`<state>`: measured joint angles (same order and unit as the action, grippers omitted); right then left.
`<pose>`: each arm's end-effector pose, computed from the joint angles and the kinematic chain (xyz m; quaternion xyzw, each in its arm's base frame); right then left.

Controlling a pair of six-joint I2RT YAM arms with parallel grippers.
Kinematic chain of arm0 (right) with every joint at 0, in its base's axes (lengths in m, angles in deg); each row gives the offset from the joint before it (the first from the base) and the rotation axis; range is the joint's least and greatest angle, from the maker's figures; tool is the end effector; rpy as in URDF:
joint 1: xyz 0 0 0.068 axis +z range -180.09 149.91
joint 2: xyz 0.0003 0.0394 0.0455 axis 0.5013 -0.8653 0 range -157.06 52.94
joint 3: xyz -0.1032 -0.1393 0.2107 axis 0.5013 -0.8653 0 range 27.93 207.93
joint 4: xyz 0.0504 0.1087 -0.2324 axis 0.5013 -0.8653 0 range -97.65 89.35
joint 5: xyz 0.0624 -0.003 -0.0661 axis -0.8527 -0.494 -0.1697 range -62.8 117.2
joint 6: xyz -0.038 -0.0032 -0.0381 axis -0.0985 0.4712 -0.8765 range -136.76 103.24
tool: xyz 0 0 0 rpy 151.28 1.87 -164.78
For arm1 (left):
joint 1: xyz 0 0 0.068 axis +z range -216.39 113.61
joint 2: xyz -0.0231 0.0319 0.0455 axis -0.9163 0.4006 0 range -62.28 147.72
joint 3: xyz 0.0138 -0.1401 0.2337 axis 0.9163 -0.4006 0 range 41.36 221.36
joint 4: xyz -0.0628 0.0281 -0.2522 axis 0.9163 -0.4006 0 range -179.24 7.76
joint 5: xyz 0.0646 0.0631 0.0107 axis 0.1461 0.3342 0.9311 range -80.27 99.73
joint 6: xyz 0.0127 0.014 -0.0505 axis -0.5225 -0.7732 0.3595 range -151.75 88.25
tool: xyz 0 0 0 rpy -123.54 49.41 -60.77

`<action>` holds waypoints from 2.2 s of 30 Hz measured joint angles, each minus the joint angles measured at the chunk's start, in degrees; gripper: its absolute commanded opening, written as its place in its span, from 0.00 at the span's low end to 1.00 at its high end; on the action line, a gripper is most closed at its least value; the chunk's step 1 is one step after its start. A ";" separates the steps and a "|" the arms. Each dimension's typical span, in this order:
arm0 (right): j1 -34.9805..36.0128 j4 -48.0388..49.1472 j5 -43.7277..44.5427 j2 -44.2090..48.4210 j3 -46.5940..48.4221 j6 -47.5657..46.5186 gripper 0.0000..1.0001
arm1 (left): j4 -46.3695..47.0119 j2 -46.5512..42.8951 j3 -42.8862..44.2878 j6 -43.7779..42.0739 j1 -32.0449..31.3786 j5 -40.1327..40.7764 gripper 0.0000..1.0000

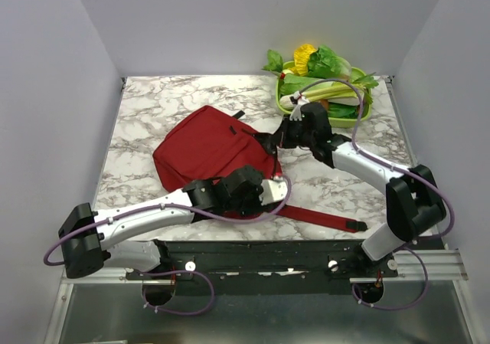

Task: Pack the student bag
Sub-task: Zip the student bag at the center of the board.

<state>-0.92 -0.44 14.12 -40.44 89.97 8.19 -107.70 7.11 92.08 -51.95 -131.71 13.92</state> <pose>0.3184 0.1870 0.2447 -0.0878 0.8626 0.3104 0.3896 0.1097 -0.2324 0.2628 0.6144 0.6853 -0.1183 0.3726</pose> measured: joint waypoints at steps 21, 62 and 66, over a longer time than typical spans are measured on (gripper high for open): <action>-0.39 8.72 -1.14 5.92 -9.22 3.54 0.01 | 4.28 18.64 17.99 29.70 5.22 9.51 0.96; -1.49 -6.43 -4.59 -5.38 4.26 -0.13 0.01 | 11.10 21.73 13.42 5.99 -2.10 10.12 0.28; -1.44 -7.41 -3.93 -9.79 9.51 -0.59 0.01 | 10.34 21.51 13.46 4.20 -2.84 9.73 0.83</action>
<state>-2.36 -7.85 10.18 -50.23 99.48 7.60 -97.36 28.62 105.54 -47.76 -134.55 23.64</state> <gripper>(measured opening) 0.010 0.352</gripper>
